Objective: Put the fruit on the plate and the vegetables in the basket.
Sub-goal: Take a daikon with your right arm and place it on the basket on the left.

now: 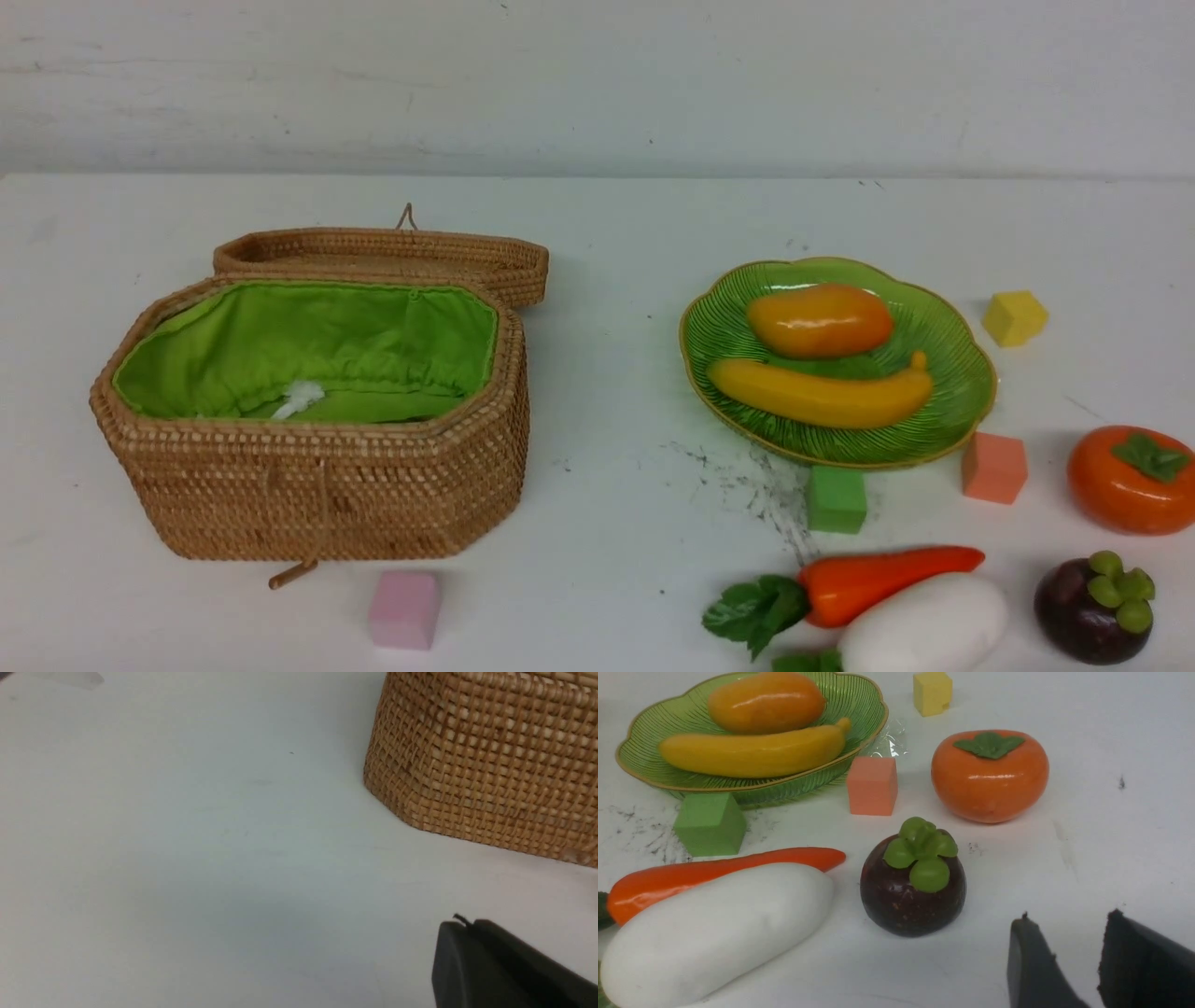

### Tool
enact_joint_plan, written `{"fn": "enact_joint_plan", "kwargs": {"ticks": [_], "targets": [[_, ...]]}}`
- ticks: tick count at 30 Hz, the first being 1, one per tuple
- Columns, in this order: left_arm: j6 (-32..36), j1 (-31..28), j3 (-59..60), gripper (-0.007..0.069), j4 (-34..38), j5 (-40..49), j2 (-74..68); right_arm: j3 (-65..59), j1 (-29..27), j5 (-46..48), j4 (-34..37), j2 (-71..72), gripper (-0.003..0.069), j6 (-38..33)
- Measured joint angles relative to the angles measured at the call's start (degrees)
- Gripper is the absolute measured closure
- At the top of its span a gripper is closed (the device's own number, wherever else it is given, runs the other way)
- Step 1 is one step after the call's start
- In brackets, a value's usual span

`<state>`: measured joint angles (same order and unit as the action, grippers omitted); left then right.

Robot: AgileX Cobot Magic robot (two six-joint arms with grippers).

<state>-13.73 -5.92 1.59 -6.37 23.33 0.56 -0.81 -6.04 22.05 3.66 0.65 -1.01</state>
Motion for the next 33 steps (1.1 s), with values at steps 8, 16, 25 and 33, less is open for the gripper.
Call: {"fn": "enact_joint_plan", "kwargs": {"ticks": [8, 16, 25, 33], "targets": [[1.04, -0.98, 0.00, 0.0637, -0.33, -0.28, 0.00, 0.00, 0.00, 0.00, 0.00, 0.00, 0.0417, 0.00], [1.04, -0.98, 0.00, 0.0637, -0.29, -0.28, 0.00, 0.00, 0.00, 0.00, 0.00, 0.00, 0.0417, 0.00], [1.06, -0.98, 0.00, 0.0631, -0.21, -0.28, 0.00, 0.00, 0.00, 0.00, -3.23, 0.00, 0.0417, 0.00], [1.06, -0.98, 0.00, 0.0629, -0.20, -0.28, 0.00, 0.00, 0.00, 0.00, -9.87, 0.00, 0.0417, 0.00]]}}
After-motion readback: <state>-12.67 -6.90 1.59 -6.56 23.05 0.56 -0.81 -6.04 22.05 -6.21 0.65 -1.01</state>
